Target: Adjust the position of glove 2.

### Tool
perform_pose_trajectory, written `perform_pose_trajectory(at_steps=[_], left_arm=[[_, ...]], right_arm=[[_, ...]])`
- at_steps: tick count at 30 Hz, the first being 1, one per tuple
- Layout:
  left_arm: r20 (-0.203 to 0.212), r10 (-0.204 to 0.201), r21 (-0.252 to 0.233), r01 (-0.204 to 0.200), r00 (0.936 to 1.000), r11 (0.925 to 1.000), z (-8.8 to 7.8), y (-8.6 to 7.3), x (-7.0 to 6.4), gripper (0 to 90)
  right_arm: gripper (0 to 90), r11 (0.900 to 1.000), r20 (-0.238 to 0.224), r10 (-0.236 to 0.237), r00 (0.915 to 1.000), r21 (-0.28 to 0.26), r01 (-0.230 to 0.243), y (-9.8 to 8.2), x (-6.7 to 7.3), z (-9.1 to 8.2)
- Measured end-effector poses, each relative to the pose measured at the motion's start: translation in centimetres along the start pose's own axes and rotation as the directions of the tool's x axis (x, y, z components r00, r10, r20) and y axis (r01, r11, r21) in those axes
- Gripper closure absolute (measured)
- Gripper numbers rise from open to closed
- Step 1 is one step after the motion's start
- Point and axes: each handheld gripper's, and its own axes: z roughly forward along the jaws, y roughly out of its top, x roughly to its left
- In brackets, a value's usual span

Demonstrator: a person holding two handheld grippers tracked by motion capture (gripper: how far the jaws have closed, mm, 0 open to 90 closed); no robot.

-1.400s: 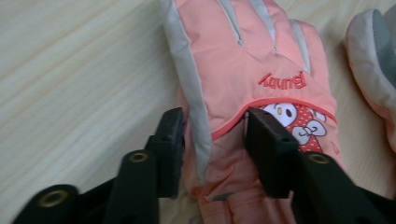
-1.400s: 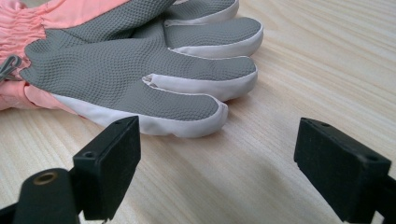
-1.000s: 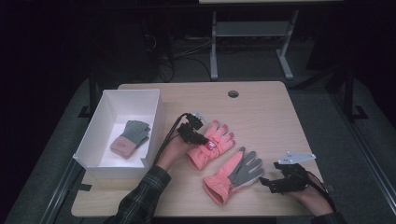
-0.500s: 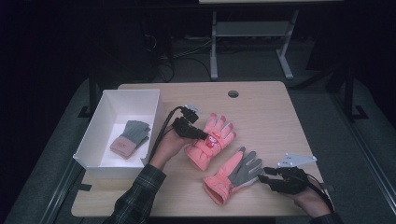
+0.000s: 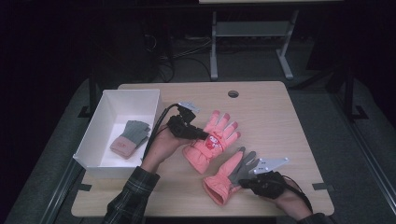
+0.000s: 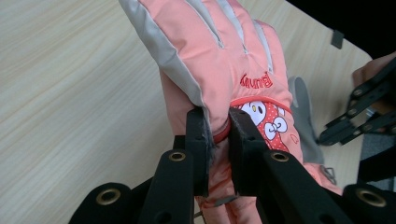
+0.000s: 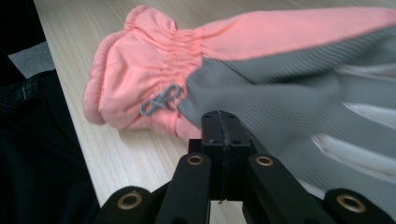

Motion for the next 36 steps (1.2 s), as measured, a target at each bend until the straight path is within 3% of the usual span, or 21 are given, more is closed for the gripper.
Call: perform_pose_trajectory(at_steps=[7, 10, 12, 15, 17, 18, 19, 21, 23, 25, 33, 34, 35, 36], left_arm=[[0.018, 0.016, -0.011, -0.016, 0.9997, 0.9998, -0.2, 0.1, -0.3, 79.2], [0.032, 0.033, 0.001, -0.033, 0.999, 0.9995, -0.1, 0.2, -0.5, 79.2], [0.045, 0.043, 0.011, -0.044, 0.9981, 0.999, 0.1, 0.4, -0.7, 79.2], [0.067, 0.085, 0.026, -0.087, 0.9941, 0.9958, 0.6, 1.0, -1.4, 79.2], [0.074, 0.089, 0.034, -0.091, 0.9933, 0.9952, 0.8, 1.1, -1.6, 79.1], [0.083, 0.108, 0.048, -0.113, 0.9906, 0.9925, 1.2, 1.3, -2.0, 79.2], [0.083, 0.108, 0.048, -0.113, 0.9906, 0.9925, 1.2, 1.3, -2.0, 79.2], [0.112, 0.138, 0.067, -0.146, 0.984, 0.987, 1.7, 1.6, -2.8, 79.2], [0.118, 0.147, 0.069, -0.155, 0.9821, 0.9854, 1.9, 1.8, -3.0, 79.2], [0.143, 0.188, 0.092, -0.202, 0.9717, 0.9749, 2.3, 2.2, -3.6, 79.2], [0.194, 0.218, 0.134, -0.246, 0.9564, 0.96, 3.8, 2.4, -4.4, 79.1], [0.204, 0.214, 0.142, -0.245, 0.9553, 0.9591, 4.2, 2.3, -4.5, 79.1], [0.208, 0.214, 0.147, -0.247, 0.9545, 0.958, 4.4, 2.2, -4.6, 79.1], [0.206, 0.223, 0.171, -0.26, 0.9527, 0.9504, 5.2, 2.0, -4.7, 79.0]], right_arm=[[90.0, 1.0, -0.001, -0.019, 0.9998, 0.006, 0.019, 1.5, 0.4, 1.6], [90.0, 1.0, -0.001, -0.021, 0.9998, 0.005, 0.021, 1.6, 0.3, 1.6], [89.8, 1.0, 0.01, -0.015, 0.9998, -0.013, 0.015, 1.4, 0.0, 1.0], [86.2, 0.998, 0.061, 0.035, 0.9975, -0.05, -0.032, 0.2, -1.4, -1.1], [84.8, 0.997, 0.078, 0.046, 0.9958, -0.06, -0.042, -0.2, -2.0, -1.7], [80.0, 0.994, 0.116, 0.09, 0.9892, -0.079, -0.081, -0.8, -2.9, -2.7], [80.0, 0.994, 0.116, 0.09, 0.9892, -0.079, -0.081, -0.8, -2.9, -2.7], [74.6, 0.989, 0.154, 0.123, 0.9803, -0.099, -0.109, -1.5, -4.3, -3.8], [71.7, 0.986, 0.171, 0.147, 0.9742, -0.108, -0.13, -1.8, -5.0, -4.1], [68.8, 0.985, 0.19, 0.155, 0.9695, -0.11, -0.136, -2.0, -5.5, -4.2], [64.9, 0.98, 0.229, 0.183, 0.9562, -0.124, -0.158, -2.2, -5.9, -4.5], [64.4, 0.975, 0.248, 0.204, 0.9471, -0.134, -0.175, -2.2, -6.0, -4.7], [64.3, 0.975, 0.255, 0.204, 0.9451, -0.137, -0.174, -2.3, -6.1, -4.8], [63.3, 0.973, 0.261, 0.214, 0.9413, -0.144, -0.181, -2.3, -6.1, -4.8]])
